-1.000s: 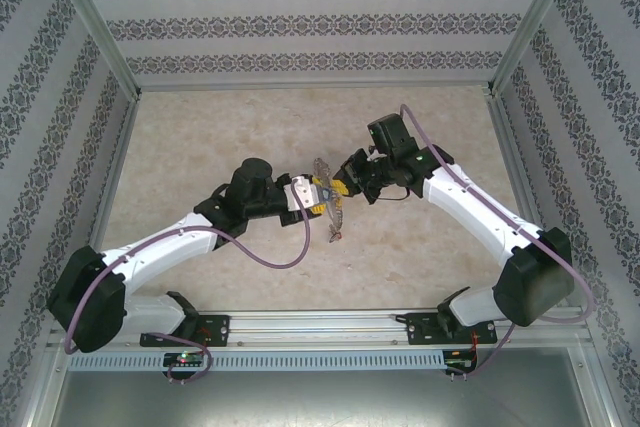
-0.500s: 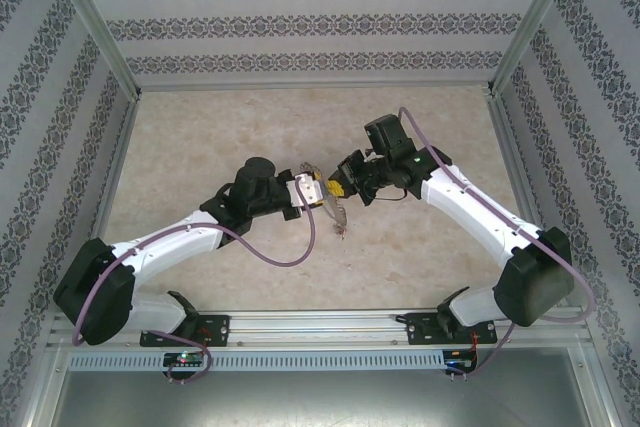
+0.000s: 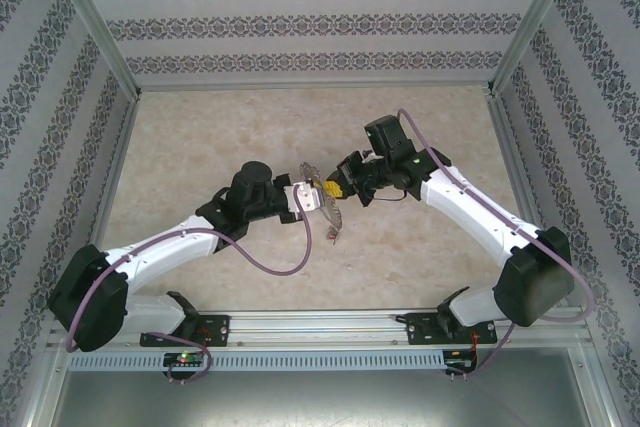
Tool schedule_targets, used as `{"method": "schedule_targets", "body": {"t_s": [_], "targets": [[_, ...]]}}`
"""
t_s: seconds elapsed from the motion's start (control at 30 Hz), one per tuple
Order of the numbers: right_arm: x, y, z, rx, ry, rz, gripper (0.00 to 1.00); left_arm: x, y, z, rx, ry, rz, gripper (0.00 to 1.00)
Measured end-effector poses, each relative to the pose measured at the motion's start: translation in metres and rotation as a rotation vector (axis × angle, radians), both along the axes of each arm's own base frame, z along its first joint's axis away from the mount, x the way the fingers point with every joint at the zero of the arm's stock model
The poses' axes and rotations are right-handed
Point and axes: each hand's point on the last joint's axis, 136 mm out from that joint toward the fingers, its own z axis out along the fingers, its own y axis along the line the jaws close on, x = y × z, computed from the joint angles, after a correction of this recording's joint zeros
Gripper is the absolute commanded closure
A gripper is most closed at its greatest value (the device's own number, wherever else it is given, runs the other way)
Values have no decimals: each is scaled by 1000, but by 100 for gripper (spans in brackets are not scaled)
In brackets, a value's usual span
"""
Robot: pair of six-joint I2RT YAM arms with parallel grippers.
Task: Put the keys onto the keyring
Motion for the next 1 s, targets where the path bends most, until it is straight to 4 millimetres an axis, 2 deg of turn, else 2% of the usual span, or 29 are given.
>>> {"method": "schedule_targets", "body": {"t_s": [0.13,0.33,0.43,0.53,0.67,0.9,1.0], "targets": [[0,-5,0,42,34,6,100,-2,-1,-2,21,-25,-16,100],[-5,-9,-11,71,86,14,100,-4,-2,-12,49,-38,-35,100],[-4,-11,-15,75,96,1,100,-1,-4,-19,56,-35,-35,90],[-3,-11,-16,77,107,-11,100,2,-6,-24,41,-31,-24,69],[-1,-10,-15,85,106,-17,100,2,-7,-22,-4,9,-8,67],[4,-7,-10,108,94,-34,100,0,-18,3,-93,33,-41,67],[5,-6,-10,115,95,-37,100,-1,-18,5,-108,48,-38,70]]}}
